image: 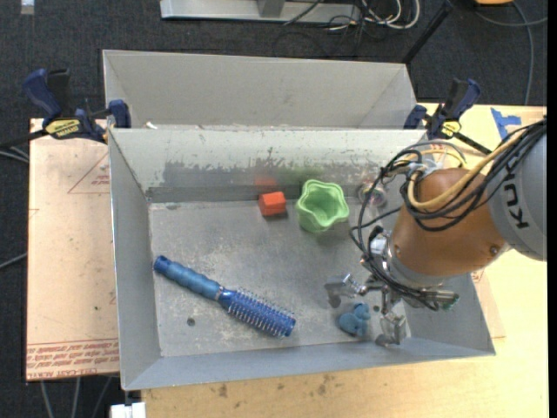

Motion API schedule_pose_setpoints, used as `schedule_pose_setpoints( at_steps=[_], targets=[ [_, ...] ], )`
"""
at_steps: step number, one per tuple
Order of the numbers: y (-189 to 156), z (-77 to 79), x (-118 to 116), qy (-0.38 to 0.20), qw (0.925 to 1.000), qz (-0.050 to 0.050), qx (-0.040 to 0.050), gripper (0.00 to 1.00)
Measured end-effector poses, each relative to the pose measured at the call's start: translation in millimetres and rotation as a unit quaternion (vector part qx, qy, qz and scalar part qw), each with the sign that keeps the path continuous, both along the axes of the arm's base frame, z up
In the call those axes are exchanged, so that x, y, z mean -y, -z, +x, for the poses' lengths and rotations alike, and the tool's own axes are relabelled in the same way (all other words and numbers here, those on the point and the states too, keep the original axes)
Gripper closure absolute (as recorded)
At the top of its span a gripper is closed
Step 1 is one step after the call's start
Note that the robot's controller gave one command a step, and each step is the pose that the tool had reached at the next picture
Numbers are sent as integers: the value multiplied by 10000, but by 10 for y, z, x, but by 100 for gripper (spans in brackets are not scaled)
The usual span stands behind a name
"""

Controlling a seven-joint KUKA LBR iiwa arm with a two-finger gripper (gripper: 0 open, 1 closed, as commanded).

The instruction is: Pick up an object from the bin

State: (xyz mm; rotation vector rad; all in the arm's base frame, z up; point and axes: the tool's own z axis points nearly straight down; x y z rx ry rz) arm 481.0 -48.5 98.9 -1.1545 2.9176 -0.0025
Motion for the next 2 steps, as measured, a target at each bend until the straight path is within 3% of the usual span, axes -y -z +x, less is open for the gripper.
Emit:
schedule_pose_setpoints(
  at_steps=[1,2],
  targets=[
    [293,403,6,-1397,9902,6,-12,0],
    [273,27,-203,-1595,9872,2,40,0]
  ],
)
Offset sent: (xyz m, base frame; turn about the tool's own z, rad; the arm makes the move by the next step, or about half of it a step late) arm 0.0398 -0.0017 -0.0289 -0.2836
